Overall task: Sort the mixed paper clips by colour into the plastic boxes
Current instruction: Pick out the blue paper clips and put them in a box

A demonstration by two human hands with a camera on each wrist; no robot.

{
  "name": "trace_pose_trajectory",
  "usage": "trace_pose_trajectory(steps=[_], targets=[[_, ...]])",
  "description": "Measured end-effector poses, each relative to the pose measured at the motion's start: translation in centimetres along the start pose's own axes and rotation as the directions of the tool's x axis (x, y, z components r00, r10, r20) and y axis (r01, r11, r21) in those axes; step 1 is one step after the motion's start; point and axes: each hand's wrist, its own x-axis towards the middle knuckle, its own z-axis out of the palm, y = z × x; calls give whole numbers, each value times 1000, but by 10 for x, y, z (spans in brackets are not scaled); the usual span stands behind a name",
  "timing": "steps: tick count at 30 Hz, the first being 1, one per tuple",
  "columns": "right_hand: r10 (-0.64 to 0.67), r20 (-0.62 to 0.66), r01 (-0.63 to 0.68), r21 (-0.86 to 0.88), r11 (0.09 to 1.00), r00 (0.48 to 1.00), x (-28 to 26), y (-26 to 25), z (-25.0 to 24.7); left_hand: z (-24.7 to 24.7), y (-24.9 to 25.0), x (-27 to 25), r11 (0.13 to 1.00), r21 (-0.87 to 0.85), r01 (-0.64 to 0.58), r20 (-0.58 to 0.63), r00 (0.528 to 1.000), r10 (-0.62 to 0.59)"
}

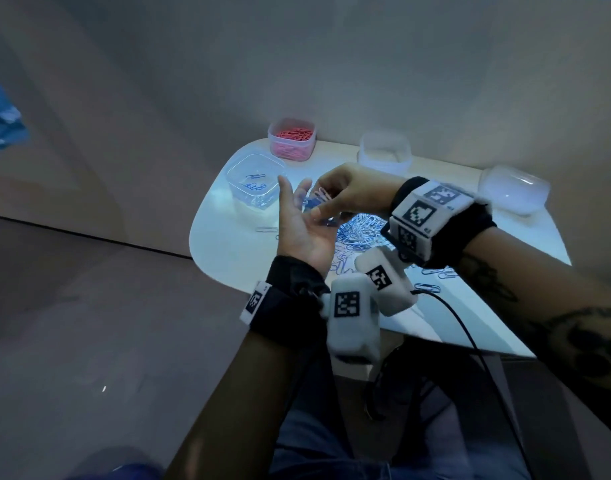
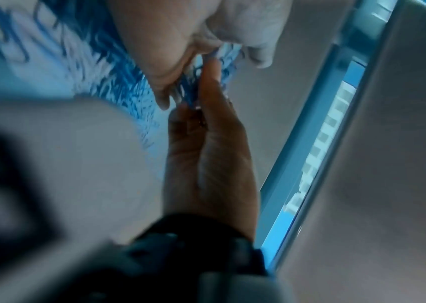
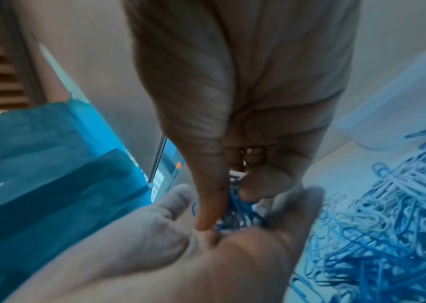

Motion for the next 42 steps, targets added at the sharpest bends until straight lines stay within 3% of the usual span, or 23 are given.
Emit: trace_pose_trajectory(steps=[2, 7, 16, 21, 24, 27, 29, 32, 36, 40, 42], targets=[[-8, -20, 8, -6, 1000, 1000, -2, -1, 4, 1, -2, 5, 995, -102, 20, 19, 1000, -18], [43, -71, -35, 110, 993, 997, -7, 4, 3, -5, -5, 8, 984, -168, 51, 55, 998, -42], [76, -207, -61, 82, 995, 975, -4, -3, 0, -19, -5, 5, 957, -281, 77, 65, 996, -61], [70, -362, -170, -254, 952, 929, 13, 1, -10, -25, 4, 1, 952, -287, 104, 82, 993, -84], [46, -369, -208, -413, 887, 928, 16, 2, -6, -28, 5, -1, 962, -254, 105, 88, 992, -85], [-77, -324, -42, -348, 937, 943, 9, -6, 3, -28, 5, 4, 961, -265, 83, 93, 994, -60], [-65, -258, -5, -264, 965, 964, 3, -10, 7, -26, 3, 6, 962, -266, 59, 75, 996, -40], [6, -169, -59, -311, 949, 986, -1, -9, 14, -24, 4, 6, 962, -266, 62, 80, 996, -42], [64, -208, -117, -251, 961, 976, -1, -7, 12, -21, 4, 2, 950, -304, 70, 142, 989, -28], [-22, -280, -94, -393, 915, 960, -4, -8, 14, -18, 2, -1, 950, -299, 93, 196, 980, -35], [-25, -302, -74, -311, 947, 953, -6, -10, 10, -19, 2, -1, 938, -333, 98, 214, 976, -25]])
